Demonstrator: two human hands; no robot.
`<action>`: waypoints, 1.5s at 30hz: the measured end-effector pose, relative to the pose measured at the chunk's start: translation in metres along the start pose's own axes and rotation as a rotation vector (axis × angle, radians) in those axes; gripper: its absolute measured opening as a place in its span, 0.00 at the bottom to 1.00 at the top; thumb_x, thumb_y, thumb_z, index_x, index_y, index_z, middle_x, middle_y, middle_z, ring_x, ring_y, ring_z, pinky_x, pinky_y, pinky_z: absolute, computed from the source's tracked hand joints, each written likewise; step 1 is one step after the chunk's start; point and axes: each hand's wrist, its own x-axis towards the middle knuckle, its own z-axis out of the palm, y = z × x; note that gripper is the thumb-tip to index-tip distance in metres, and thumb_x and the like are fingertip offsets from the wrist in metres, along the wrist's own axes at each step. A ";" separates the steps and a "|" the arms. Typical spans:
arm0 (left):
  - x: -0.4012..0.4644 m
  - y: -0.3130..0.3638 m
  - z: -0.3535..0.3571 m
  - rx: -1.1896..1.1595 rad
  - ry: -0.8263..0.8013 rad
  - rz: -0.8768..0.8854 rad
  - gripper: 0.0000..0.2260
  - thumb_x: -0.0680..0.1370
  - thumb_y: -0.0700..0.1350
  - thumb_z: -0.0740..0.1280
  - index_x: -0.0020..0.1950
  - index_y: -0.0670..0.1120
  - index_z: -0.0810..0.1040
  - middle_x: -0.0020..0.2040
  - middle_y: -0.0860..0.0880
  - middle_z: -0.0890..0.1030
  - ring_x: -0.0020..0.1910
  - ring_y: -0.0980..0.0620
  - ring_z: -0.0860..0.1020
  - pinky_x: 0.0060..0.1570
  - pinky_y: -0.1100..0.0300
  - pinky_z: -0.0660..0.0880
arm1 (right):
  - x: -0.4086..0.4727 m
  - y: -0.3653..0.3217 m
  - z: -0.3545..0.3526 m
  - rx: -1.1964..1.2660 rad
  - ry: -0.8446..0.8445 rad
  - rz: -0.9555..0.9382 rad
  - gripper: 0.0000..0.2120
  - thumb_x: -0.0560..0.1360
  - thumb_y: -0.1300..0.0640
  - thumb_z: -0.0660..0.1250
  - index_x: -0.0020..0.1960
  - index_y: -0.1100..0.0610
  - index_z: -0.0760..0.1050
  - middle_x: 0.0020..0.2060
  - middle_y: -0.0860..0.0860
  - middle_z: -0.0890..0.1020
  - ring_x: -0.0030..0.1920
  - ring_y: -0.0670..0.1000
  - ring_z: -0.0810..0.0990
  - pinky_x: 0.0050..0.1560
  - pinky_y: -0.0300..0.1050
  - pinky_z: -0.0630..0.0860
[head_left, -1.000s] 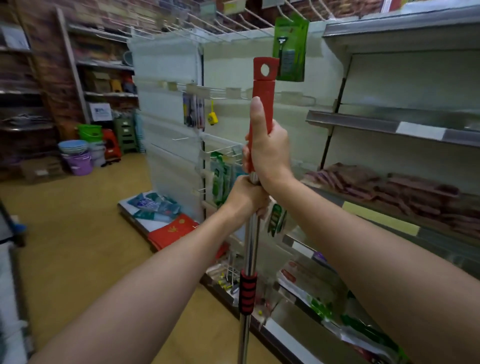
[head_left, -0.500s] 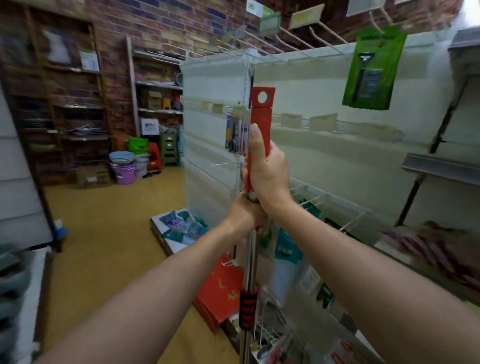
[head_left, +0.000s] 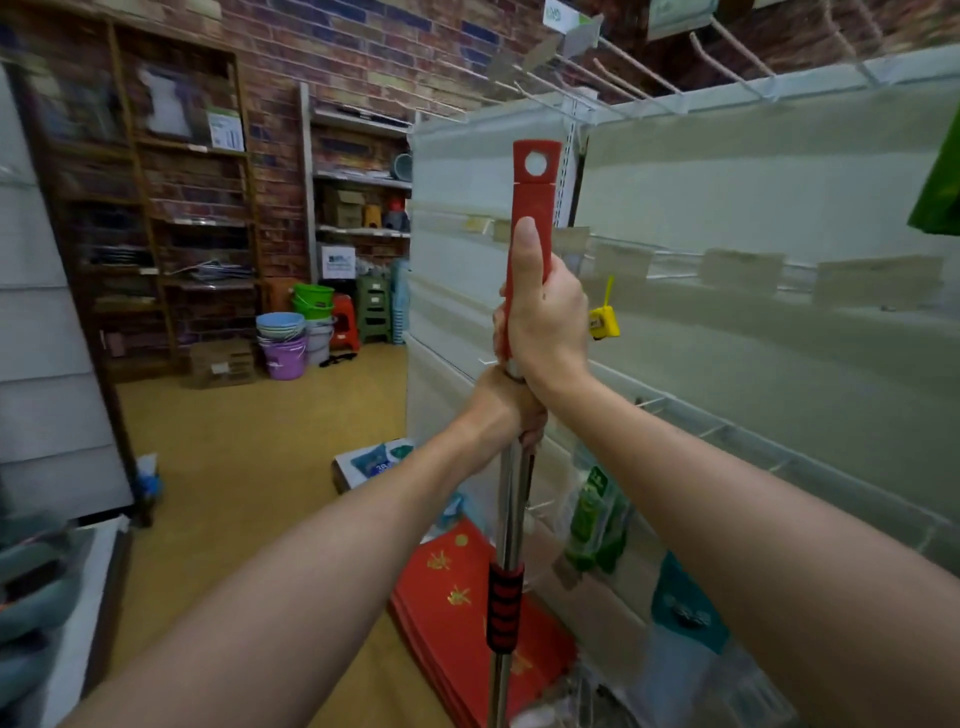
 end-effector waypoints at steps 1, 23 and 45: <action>0.014 -0.005 -0.011 0.013 -0.009 0.003 0.17 0.76 0.29 0.55 0.30 0.43 0.66 0.16 0.50 0.64 0.15 0.53 0.63 0.18 0.67 0.63 | 0.008 0.008 0.012 -0.011 0.012 0.002 0.22 0.78 0.39 0.54 0.37 0.56 0.69 0.27 0.53 0.74 0.25 0.51 0.74 0.26 0.44 0.73; 0.303 -0.073 -0.242 -0.015 -0.194 -0.014 0.15 0.76 0.29 0.53 0.31 0.42 0.66 0.16 0.51 0.63 0.15 0.53 0.61 0.20 0.65 0.63 | 0.215 0.157 0.274 -0.042 0.197 0.051 0.22 0.79 0.40 0.54 0.40 0.57 0.68 0.26 0.52 0.73 0.21 0.47 0.72 0.22 0.39 0.70; 0.582 -0.133 -0.345 -0.060 -0.352 -0.038 0.14 0.76 0.32 0.51 0.33 0.44 0.64 0.19 0.49 0.61 0.17 0.51 0.60 0.20 0.65 0.64 | 0.432 0.318 0.412 -0.223 0.321 0.059 0.25 0.77 0.36 0.53 0.38 0.57 0.68 0.27 0.53 0.73 0.24 0.51 0.74 0.23 0.40 0.70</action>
